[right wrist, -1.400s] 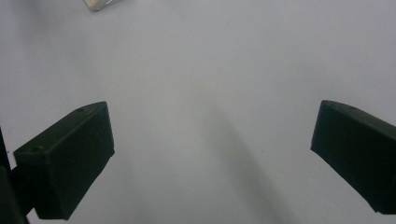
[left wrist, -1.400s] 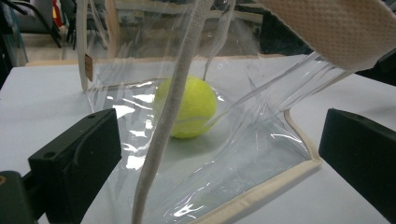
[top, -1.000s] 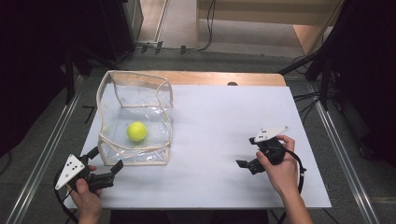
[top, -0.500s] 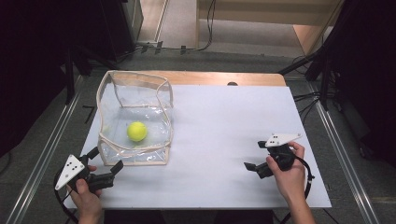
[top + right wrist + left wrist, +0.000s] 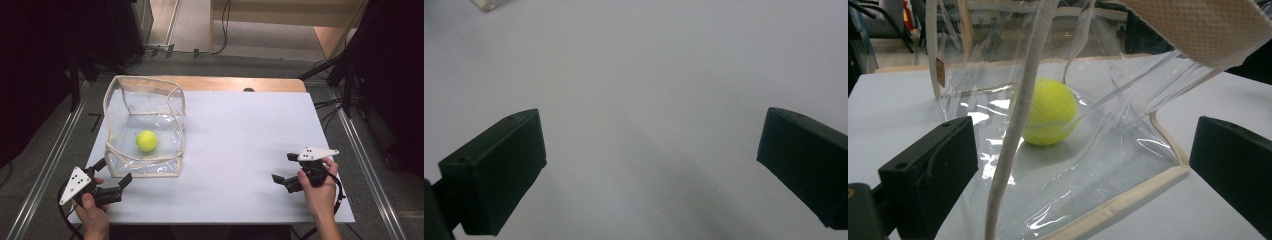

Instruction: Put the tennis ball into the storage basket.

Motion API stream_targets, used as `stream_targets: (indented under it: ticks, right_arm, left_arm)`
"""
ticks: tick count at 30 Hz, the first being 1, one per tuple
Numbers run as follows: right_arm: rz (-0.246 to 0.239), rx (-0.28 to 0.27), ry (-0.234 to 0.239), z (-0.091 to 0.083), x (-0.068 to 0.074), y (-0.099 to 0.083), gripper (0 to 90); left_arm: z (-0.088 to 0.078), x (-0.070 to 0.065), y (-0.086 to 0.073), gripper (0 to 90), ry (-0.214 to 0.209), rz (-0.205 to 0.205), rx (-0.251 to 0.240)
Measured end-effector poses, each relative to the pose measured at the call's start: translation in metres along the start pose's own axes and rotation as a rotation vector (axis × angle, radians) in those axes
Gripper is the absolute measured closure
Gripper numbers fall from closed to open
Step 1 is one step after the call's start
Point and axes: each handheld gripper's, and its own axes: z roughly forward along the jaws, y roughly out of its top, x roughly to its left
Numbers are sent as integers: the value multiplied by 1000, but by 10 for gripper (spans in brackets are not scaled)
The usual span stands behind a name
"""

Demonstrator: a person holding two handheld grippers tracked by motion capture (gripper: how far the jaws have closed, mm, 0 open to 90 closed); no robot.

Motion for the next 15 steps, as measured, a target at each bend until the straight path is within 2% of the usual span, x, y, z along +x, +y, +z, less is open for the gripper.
stream_targets:
  ticks: [5,12,15]
  right_arm:
    - [57,-63,-5,-12,-10,-18,0]
    - [75,-108,-29,-22,-16,-34,0]
    - [97,-148,-39,-28,-18,-43,0]
  left_arm:
    - [0,1,0,0,-1,-4,-3]
    - [-1,1,0,0,-2,-10,-5]
    - [-1,1,0,0,-1,-3,-3]
